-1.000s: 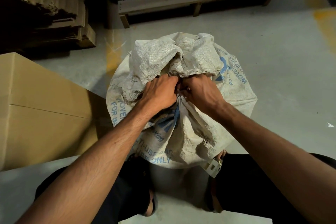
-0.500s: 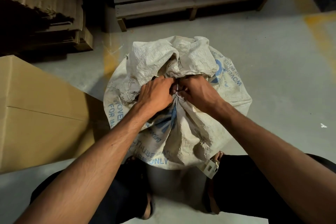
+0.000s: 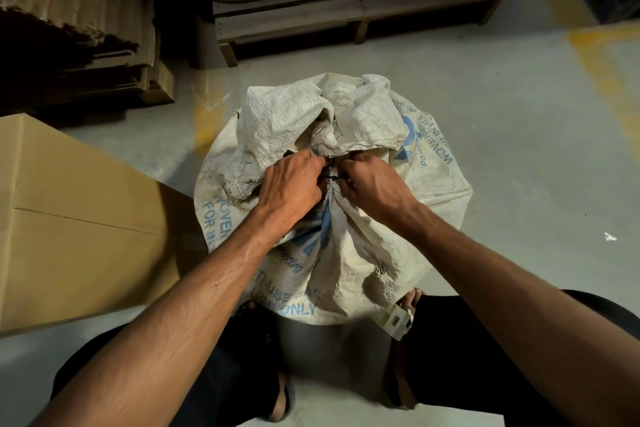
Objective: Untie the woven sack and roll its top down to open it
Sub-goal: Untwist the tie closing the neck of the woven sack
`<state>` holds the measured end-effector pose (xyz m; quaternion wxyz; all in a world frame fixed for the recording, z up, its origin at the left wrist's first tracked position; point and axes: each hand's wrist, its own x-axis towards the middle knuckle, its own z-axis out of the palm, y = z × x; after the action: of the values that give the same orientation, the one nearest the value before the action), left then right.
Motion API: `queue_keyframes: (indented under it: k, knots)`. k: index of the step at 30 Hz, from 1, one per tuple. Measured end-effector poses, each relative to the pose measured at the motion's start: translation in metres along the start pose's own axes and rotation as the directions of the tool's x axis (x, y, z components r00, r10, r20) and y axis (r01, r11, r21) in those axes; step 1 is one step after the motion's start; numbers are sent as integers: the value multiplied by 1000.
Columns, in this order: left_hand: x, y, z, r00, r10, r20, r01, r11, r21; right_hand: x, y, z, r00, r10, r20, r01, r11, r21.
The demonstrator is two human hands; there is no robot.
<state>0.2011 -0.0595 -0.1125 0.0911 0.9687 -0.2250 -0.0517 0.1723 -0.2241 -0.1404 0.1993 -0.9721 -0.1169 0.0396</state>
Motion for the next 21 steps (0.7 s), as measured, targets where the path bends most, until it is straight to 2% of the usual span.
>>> queue_keyframes:
  k: [17,21]
  knots:
    - [-7,-2,-1,998,59,28,-58,998,-32,-3,6,-7,998,51,-20,-47,981,189]
    - [-6,-3,1,997,73,32,-71,996,-57,-3,6,-5,994,109,-8,-105,968,230]
